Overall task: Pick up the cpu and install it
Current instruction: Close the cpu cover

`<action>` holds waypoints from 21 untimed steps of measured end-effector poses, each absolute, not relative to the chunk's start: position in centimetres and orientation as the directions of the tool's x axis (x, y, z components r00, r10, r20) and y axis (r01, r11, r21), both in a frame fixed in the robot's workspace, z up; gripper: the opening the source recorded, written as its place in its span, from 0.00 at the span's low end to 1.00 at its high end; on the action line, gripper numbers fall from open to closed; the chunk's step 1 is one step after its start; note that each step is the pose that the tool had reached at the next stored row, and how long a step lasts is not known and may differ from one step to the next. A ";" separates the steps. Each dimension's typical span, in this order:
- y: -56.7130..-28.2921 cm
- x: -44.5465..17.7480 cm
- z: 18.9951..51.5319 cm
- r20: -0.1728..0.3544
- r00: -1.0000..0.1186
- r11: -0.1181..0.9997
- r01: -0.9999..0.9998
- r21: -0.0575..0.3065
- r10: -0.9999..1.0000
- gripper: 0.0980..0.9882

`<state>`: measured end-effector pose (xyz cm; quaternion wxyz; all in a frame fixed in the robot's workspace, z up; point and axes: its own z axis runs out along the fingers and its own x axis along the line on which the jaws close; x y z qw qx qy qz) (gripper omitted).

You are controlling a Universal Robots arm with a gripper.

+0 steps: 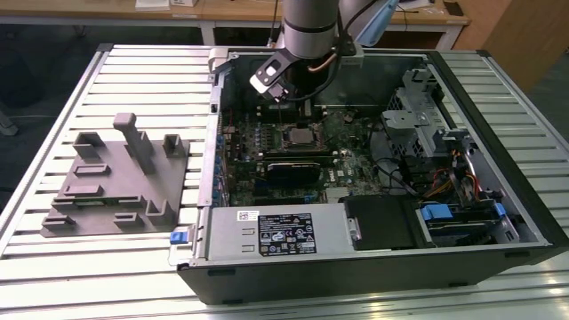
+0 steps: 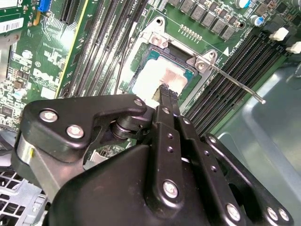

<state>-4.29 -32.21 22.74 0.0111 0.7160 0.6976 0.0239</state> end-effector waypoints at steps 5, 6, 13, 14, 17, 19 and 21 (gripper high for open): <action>-32.2 -4.3 23.1 0.019 0.026 -0.027 0.998 0.049 0.999 0.01; -32.2 -4.3 23.2 0.019 0.026 -0.027 0.998 0.049 0.999 0.01; -32.2 -4.3 24.3 0.019 0.026 -0.027 0.998 0.049 0.999 0.01; -32.2 -4.3 24.3 0.019 0.026 -0.027 0.998 0.049 0.999 0.01; -32.4 -4.3 24.5 0.019 0.026 -0.026 0.998 0.048 0.999 0.01; -32.9 -4.3 24.5 0.019 0.026 -0.027 0.998 0.048 0.999 0.01; -33.4 -4.3 24.5 0.019 0.026 -0.026 0.998 0.048 0.999 0.01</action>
